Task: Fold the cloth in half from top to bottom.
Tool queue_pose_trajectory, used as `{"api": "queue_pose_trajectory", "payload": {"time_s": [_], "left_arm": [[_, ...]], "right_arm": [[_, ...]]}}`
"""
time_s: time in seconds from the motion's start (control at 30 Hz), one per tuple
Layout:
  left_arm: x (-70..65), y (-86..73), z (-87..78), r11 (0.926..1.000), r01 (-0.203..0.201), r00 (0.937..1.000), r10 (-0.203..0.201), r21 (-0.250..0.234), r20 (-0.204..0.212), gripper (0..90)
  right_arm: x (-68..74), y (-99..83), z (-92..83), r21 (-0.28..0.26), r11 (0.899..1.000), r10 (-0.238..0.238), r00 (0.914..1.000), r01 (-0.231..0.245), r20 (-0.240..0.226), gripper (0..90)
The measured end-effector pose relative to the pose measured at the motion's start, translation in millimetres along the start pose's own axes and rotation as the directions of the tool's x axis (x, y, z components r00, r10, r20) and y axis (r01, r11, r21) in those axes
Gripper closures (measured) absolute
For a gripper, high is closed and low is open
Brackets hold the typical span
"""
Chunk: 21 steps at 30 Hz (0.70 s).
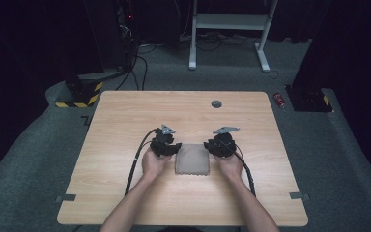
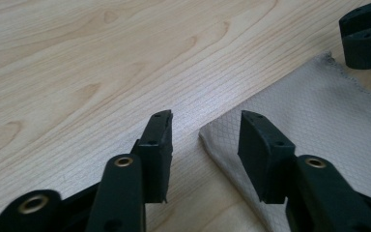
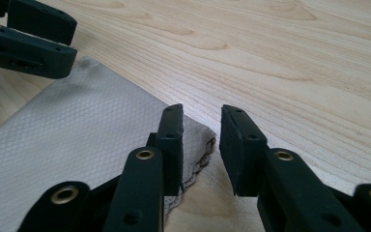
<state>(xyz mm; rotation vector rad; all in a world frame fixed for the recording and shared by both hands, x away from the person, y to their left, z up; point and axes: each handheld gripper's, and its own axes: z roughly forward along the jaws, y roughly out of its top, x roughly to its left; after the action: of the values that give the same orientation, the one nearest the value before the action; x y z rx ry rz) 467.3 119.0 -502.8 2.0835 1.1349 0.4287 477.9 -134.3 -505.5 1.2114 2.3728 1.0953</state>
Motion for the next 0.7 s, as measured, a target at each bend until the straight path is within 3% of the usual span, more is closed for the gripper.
{"api": "queue_pose_trajectory", "payload": {"time_s": [0.3,0.7], "left_arm": [[7.5,-6.3,-18.8,0.9986,0.035,0.9991,-0.034,-0.039,0.023,50.0],[8.4,-7.1,-35.4,0.9953,0.037,0.9988,-0.034,-0.089,0.035,48.5]], "right_arm": [[-5.5,-7.9,-11.3,-0.014,1.000,0.020,0.9998,-0.020,0.007,66.4],[-9.6,-12.6,-26.3,-0.045,0.998,0.033,0.9994,-0.033,0.003,66.0]]}}
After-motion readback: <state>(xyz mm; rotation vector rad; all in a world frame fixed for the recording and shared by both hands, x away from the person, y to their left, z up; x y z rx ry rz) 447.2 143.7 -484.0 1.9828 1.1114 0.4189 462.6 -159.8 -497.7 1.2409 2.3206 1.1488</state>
